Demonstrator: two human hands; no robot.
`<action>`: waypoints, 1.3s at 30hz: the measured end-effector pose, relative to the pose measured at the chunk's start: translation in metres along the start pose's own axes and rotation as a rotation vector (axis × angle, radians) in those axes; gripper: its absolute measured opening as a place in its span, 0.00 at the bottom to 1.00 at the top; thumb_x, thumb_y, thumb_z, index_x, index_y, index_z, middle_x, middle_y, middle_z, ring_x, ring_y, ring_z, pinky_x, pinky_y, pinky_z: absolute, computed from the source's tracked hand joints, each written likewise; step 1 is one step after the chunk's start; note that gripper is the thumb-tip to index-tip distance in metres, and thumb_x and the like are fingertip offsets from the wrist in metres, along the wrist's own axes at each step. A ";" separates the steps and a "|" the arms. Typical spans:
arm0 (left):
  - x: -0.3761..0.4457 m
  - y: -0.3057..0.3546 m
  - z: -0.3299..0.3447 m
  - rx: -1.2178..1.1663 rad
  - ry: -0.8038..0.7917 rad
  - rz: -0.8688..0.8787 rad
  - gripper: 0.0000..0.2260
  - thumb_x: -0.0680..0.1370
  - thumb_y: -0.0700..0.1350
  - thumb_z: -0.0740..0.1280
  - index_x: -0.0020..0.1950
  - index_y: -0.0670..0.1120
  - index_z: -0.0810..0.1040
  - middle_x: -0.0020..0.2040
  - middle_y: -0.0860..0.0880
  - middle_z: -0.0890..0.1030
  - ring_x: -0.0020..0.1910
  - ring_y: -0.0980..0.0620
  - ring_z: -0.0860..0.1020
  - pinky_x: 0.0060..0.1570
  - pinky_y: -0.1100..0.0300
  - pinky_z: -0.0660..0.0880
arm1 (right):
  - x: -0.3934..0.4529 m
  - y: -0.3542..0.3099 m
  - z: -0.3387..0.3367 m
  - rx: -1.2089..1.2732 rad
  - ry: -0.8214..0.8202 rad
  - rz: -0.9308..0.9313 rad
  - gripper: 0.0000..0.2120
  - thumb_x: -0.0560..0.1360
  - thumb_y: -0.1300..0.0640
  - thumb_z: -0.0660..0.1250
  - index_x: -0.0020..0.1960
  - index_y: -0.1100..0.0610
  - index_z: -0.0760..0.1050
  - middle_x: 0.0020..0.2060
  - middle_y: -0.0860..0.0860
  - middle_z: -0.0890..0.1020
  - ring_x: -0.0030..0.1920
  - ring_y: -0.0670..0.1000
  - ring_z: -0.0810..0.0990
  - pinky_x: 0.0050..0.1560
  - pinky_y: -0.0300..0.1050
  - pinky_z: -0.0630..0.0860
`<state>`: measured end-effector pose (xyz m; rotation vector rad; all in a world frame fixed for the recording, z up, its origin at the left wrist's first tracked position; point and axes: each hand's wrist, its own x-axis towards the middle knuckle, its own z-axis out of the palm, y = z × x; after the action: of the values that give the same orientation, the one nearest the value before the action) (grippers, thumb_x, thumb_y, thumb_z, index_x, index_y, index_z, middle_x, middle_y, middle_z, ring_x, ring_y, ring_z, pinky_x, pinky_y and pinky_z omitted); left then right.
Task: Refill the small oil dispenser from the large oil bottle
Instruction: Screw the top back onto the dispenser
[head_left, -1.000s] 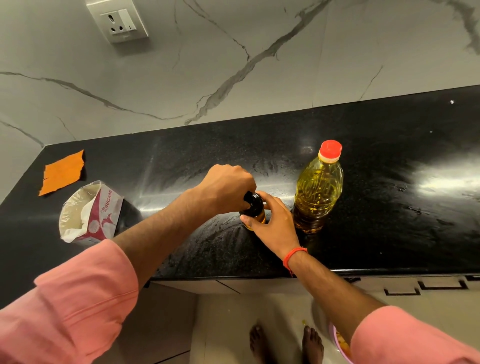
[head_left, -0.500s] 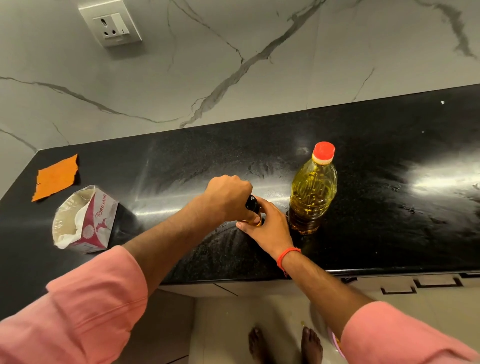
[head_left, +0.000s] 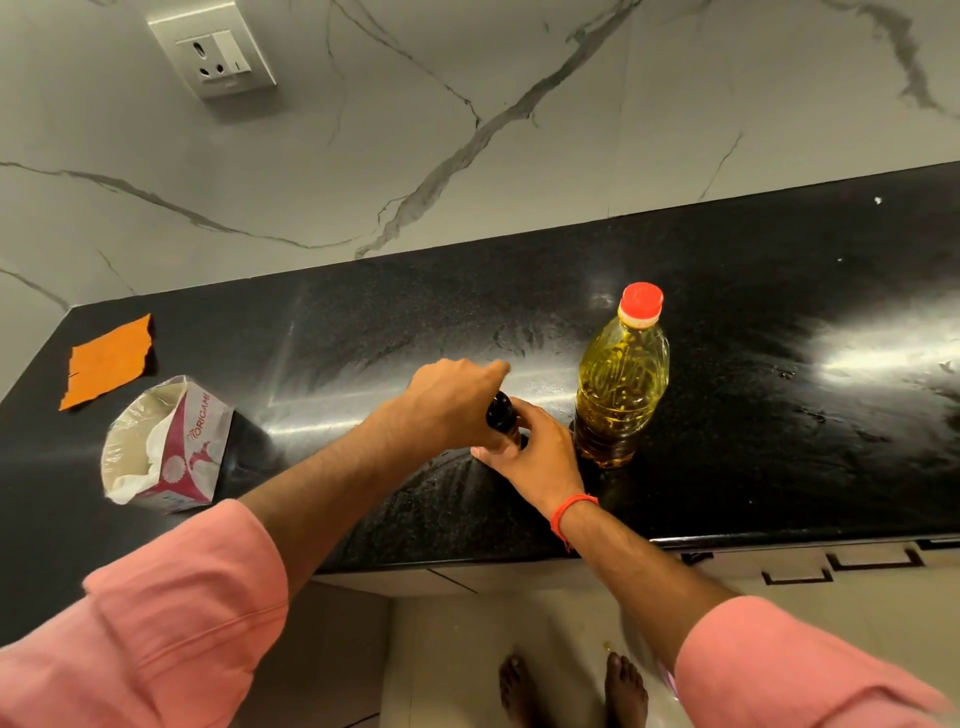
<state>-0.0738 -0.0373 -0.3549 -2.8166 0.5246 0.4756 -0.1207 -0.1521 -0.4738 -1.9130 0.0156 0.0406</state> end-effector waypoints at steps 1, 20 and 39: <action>0.000 0.002 -0.002 -0.003 -0.002 -0.056 0.30 0.71 0.69 0.71 0.61 0.47 0.72 0.47 0.48 0.80 0.43 0.46 0.80 0.38 0.53 0.78 | 0.000 0.000 0.000 0.000 0.000 0.003 0.24 0.64 0.51 0.83 0.58 0.49 0.81 0.53 0.43 0.83 0.53 0.43 0.80 0.54 0.35 0.76; 0.004 -0.012 -0.005 -0.034 0.013 0.146 0.18 0.76 0.50 0.74 0.65 0.50 0.80 0.53 0.48 0.85 0.49 0.48 0.83 0.49 0.50 0.82 | 0.000 0.002 -0.001 -0.025 -0.006 0.009 0.25 0.64 0.52 0.83 0.59 0.47 0.80 0.50 0.38 0.79 0.52 0.40 0.77 0.50 0.24 0.66; 0.003 0.002 -0.001 -0.021 0.059 -0.068 0.22 0.75 0.64 0.69 0.47 0.44 0.76 0.39 0.48 0.78 0.38 0.47 0.79 0.36 0.54 0.80 | 0.002 0.006 0.003 -0.069 0.008 -0.004 0.25 0.63 0.46 0.81 0.58 0.45 0.80 0.52 0.42 0.83 0.53 0.44 0.81 0.55 0.42 0.79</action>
<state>-0.0714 -0.0406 -0.3559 -2.8654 0.4355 0.3875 -0.1194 -0.1516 -0.4809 -1.9824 0.0161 0.0314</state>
